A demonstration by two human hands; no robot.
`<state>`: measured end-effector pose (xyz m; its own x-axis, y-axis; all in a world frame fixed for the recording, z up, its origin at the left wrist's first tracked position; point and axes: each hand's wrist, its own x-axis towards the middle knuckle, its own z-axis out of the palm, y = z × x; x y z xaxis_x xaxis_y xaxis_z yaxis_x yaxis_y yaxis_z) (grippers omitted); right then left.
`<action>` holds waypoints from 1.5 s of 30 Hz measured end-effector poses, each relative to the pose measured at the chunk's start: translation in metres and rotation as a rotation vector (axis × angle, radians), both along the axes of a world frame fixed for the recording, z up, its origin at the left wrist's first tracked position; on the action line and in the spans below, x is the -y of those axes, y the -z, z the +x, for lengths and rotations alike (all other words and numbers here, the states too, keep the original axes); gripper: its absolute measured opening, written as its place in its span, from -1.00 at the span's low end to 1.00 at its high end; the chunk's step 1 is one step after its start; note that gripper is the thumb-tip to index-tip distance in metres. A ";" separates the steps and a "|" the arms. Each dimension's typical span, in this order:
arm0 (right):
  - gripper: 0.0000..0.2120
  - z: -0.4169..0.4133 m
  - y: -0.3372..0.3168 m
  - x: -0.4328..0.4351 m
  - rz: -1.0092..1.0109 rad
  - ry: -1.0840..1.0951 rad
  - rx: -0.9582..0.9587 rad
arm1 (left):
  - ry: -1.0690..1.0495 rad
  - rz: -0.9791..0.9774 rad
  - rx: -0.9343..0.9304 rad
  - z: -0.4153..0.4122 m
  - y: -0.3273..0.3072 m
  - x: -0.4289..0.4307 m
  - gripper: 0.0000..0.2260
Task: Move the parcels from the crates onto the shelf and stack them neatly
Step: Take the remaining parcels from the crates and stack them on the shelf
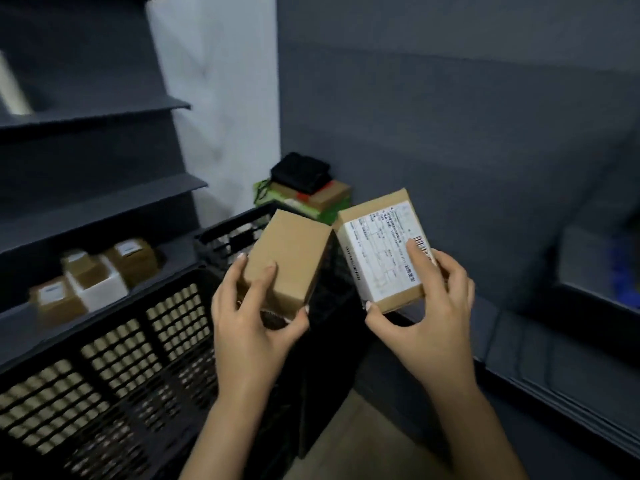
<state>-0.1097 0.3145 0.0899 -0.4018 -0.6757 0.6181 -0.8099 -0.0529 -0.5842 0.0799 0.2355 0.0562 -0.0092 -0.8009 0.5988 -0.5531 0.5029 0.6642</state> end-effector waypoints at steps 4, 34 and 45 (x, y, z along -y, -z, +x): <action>-0.14 -0.078 -0.014 -0.073 -0.021 0.222 -0.011 | 0.230 -0.035 -0.076 -0.105 -0.014 -0.033 -0.39; -0.25 -0.406 -0.049 -0.562 -0.115 1.432 -0.144 | 1.391 -0.118 -0.205 -0.634 -0.067 -0.432 -0.38; -0.31 -0.495 -0.055 -0.634 -0.088 1.418 -0.129 | 1.414 -0.108 -0.086 -0.710 -0.053 -0.500 -0.33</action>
